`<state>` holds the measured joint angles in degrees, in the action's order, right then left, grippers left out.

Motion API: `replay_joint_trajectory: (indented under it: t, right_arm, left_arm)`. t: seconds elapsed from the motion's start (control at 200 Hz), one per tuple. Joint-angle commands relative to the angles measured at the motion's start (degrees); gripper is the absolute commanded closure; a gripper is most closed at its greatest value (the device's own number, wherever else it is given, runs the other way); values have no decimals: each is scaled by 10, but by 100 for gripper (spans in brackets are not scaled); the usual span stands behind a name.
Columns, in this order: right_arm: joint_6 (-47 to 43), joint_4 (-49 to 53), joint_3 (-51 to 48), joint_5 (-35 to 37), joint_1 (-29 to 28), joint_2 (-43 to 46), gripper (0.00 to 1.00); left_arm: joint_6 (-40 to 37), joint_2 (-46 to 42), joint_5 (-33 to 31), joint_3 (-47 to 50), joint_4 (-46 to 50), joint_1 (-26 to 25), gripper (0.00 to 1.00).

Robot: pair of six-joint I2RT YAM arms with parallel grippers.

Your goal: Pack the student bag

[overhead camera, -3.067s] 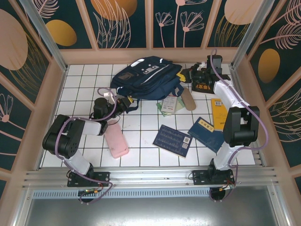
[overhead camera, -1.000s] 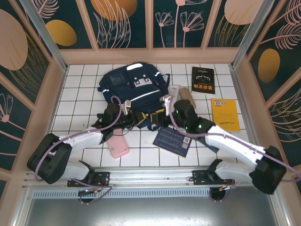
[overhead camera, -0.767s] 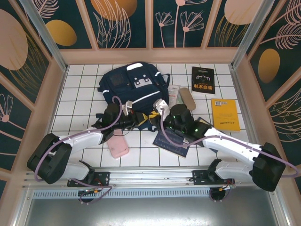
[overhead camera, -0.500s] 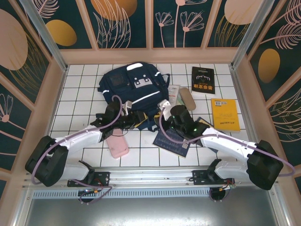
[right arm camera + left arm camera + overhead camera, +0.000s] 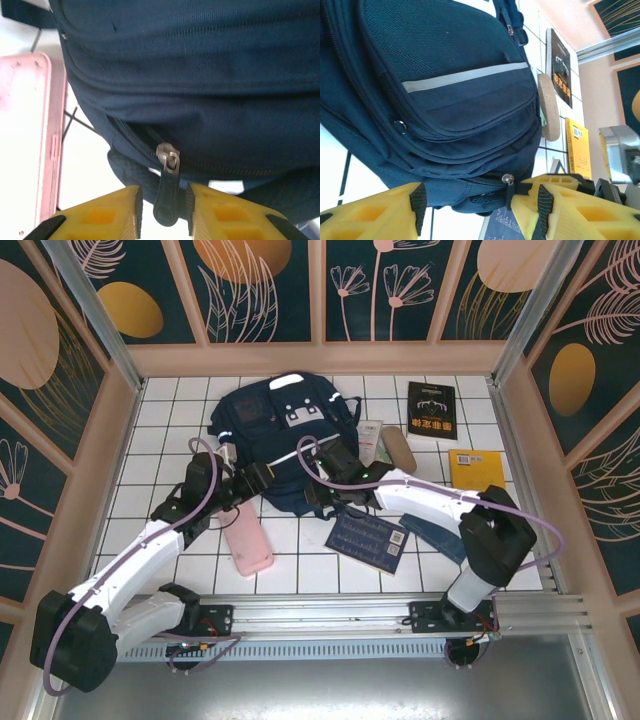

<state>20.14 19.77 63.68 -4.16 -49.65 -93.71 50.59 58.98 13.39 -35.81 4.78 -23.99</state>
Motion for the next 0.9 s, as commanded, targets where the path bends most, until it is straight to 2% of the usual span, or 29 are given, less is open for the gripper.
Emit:
replay_joint_trajectory:
  t: [0.0,0.325,0.425,0.53,0.571,0.661,0.696,0.791,0.896]
  right_arm:
    - [35,59,34,-9,-7,-10,69]
    - [31,96,83,48,-17,-78,67]
    - [26,109,98,61,-26,-98,77]
    - [26,110,95,65,-29,-83,99]
    - [26,106,92,67,-29,-67,100]
    - [25,88,78,53,-17,-27,100]
    - [26,80,72,22,-8,-16,100]
    - [29,54,55,-29,8,7,100]
    - [35,41,50,-49,15,13,100]
  left_arm:
    - [-27,1,-12,-2,12,3,38]
    - [-36,11,-9,1,1,4,38]
    - [-45,14,-17,-5,6,4,38]
    - [-66,20,-31,-17,14,4,36]
    - [-72,26,-35,-20,18,4,35]
    - [-67,48,-28,-24,13,4,32]
    - [-57,60,-22,-27,9,4,31]
    - [-9,100,-22,-51,23,4,31]
    - [45,145,18,-68,20,4,31]
